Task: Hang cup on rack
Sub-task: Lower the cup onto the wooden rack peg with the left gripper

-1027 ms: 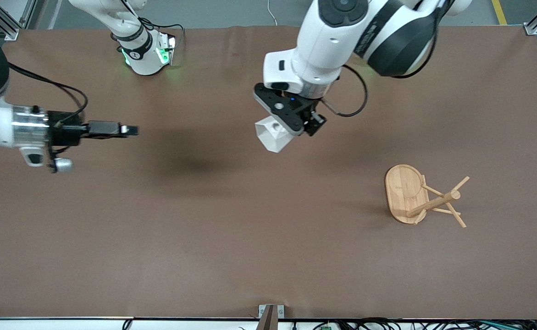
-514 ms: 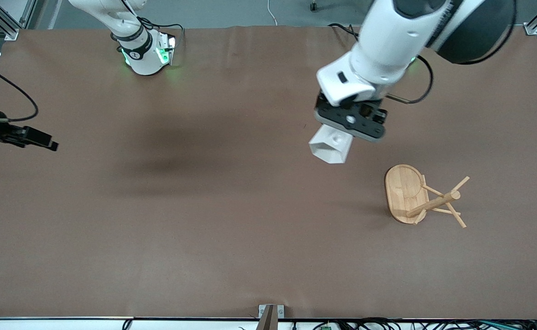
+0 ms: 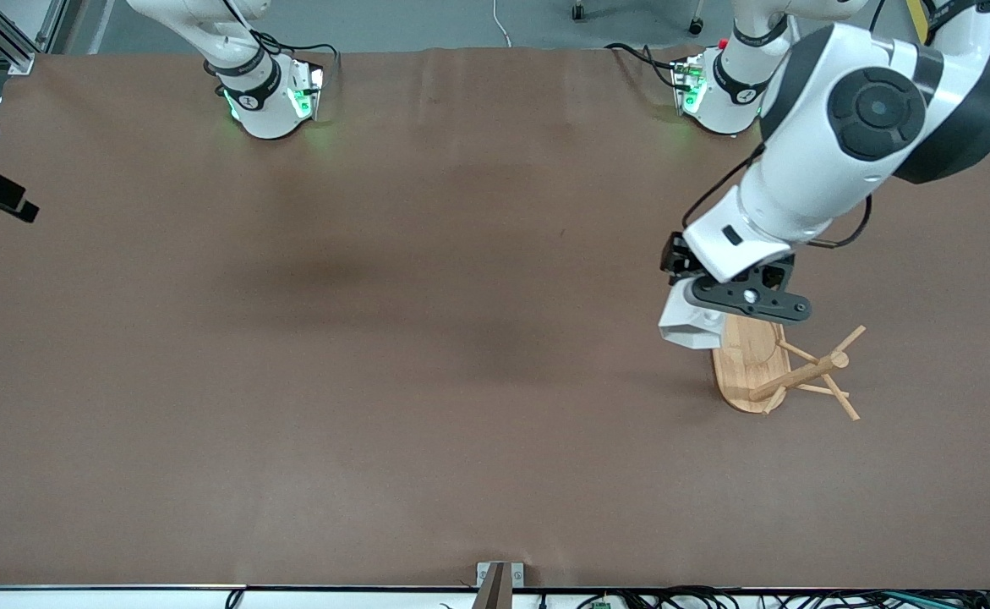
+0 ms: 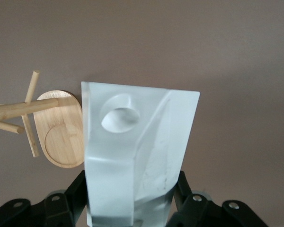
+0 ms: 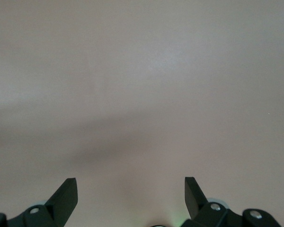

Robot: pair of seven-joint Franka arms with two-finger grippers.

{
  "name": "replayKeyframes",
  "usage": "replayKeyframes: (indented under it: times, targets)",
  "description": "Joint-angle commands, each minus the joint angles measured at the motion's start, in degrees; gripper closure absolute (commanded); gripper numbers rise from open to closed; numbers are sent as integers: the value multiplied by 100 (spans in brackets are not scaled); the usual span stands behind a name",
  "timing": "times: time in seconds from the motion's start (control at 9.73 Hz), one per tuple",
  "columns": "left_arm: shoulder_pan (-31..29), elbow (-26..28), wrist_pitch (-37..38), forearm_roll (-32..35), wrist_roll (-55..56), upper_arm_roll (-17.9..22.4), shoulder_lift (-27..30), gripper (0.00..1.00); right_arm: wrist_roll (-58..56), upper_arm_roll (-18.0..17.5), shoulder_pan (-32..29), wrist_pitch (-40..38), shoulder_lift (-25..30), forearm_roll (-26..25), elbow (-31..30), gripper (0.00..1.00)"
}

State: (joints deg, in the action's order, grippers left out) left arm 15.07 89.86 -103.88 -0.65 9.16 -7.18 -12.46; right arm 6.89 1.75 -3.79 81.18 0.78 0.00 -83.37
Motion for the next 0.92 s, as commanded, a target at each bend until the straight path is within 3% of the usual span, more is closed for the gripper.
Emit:
replayKeyframes:
  times: [0.0,0.41,0.82]
  targets:
    - [-275,1154,-728,-84,-404,-46,385,99,-46,-79,-149,-32,54,-114,57,0]
    - [-444,1893,-1283,-155,-1301,216,367,99,-91,-52,-122,30,27,-26,111,0]
    - [-496,1956,-1301,-155,-1917,463,253,99,-91,-52,-131,30,27,-26,102,0]
